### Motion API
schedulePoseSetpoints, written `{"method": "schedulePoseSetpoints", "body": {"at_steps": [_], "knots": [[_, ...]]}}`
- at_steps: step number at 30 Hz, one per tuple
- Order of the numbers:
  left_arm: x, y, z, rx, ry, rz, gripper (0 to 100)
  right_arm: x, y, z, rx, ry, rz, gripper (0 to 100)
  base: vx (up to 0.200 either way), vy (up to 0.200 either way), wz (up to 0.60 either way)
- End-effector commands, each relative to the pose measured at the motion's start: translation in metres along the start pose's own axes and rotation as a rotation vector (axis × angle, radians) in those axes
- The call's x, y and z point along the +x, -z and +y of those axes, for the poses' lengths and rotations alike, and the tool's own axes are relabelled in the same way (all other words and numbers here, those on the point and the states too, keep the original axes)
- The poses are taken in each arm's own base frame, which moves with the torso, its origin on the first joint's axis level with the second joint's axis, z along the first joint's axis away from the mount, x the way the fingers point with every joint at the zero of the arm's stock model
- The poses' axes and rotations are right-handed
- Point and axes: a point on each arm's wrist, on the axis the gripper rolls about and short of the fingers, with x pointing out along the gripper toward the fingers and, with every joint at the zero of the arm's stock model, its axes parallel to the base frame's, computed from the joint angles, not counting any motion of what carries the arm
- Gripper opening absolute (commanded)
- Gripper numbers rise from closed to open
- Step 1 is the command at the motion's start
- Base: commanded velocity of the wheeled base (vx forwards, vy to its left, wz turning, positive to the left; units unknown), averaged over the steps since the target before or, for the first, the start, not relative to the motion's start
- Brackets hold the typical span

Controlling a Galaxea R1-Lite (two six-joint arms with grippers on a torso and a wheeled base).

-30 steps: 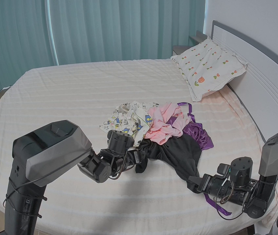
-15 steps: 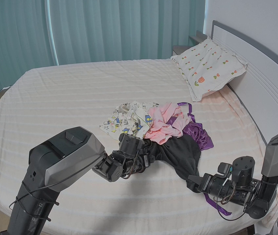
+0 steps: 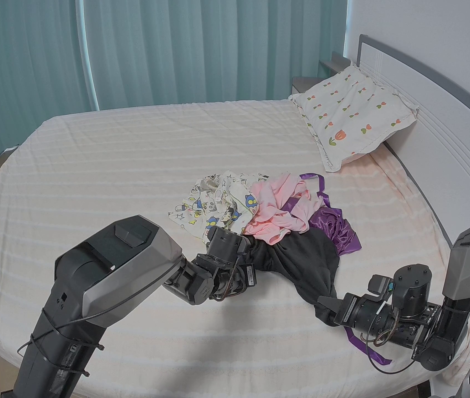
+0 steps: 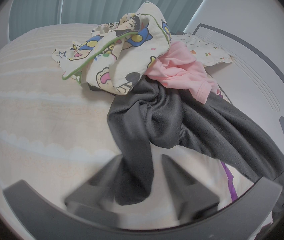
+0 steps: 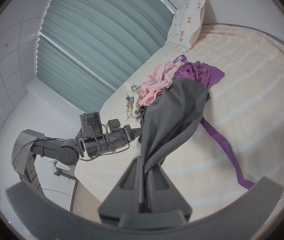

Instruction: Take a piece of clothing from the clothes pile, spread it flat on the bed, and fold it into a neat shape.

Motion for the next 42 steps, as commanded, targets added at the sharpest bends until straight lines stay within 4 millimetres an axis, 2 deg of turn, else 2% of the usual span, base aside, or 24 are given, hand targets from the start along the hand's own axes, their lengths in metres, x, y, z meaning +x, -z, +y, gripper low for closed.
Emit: {"method": "schedulePoseSetpoints", "body": {"at_steps": [1,6,10,14,16,17,18,19,20,22,23,24,27,30,32,33,35,39,42], "knots": [[-0.003,0.000,0.001,0.004,-0.029,0.029,0,0.000,-0.001,0.001,0.000,-0.011,-0.009,0,0.000,0.000,0.00],[-0.016,0.010,0.009,0.003,-0.078,0.103,0,0.000,-0.001,0.000,0.003,-0.007,-0.007,0,0.000,0.000,0.00],[-0.058,0.004,0.010,-0.061,-0.062,0.077,0,-0.001,-0.003,0.003,0.003,-0.020,-0.019,0,0.000,0.000,0.00],[-0.109,-0.012,0.001,-0.167,0.029,-0.044,0,-0.008,-0.017,0.017,0.004,-0.092,-0.081,0,0.000,0.000,0.00],[-0.135,-0.018,-0.004,-0.180,0.079,-0.098,0,-0.011,-0.032,0.031,0.000,-0.160,-0.152,0,0.000,0.000,0.00],[-0.135,-0.018,-0.004,-0.180,0.079,-0.098,0,-0.011,-0.032,0.031,0.000,-0.160,-0.152,0,0.000,0.000,0.00],[-0.163,-0.024,-0.010,-0.197,0.134,-0.154,0,-0.017,-0.045,0.044,-0.007,-0.219,-0.210,0,0.000,0.000,0.00],[-0.180,-0.027,-0.014,-0.211,0.170,-0.188,0,-0.021,-0.052,0.051,-0.013,-0.255,-0.241,0,0.000,0.000,0.00],[-0.180,-0.027,-0.014,-0.211,0.170,-0.188,0,-0.021,-0.052,0.051,-0.013,-0.255,-0.241,0,0.000,0.000,0.00],[-0.225,-0.039,-0.025,-0.244,0.273,-0.283,0,-0.033,-0.071,0.071,-0.029,-0.363,-0.321,0,0.000,0.000,0.00],[-0.231,-0.041,-0.026,-0.244,0.287,-0.298,0,-0.035,-0.075,0.074,-0.032,-0.380,-0.334,0,0.000,0.000,0.00],[-0.250,-0.046,-0.030,-0.248,0.325,-0.340,0,-0.044,-0.089,0.086,-0.043,-0.446,-0.386,0,0.000,0.000,0.00],[-0.285,-0.057,-0.036,-0.246,0.393,-0.427,0,-0.059,-0.118,0.107,-0.083,-0.580,-0.484,0,0.000,0.000,0.00],[-0.322,-0.068,-0.037,-0.256,0.473,-0.526,0,-0.077,-0.149,0.121,-0.117,-0.655,-0.609,0,0.000,0.000,0.00],[-0.328,-0.069,-0.037,-0.256,0.484,-0.541,0,-0.080,-0.152,0.122,-0.118,-0.660,-0.624,0,0.000,0.000,0.00],[-0.342,-0.070,-0.035,-0.260,0.505,-0.571,0,-0.085,-0.156,0.120,-0.118,-0.663,-0.637,0,0.000,0.000,0.00],[-0.349,-0.069,-0.031,-0.262,0.505,-0.581,0,-0.083,-0.153,0.116,-0.102,-0.651,-0.615,0,0.000,0.000,0.00],[-0.334,-0.043,-0.016,-0.245,0.435,-0.496,0,-0.066,-0.121,0.087,-0.010,-0.545,-0.451,0,0.000,0.000,0.00],[-0.322,-0.030,-0.010,-0.250,0.405,-0.446,0,-0.051,-0.107,0.072,0.016,-0.482,-0.373,0,0.000,0.000,0.00]]}}
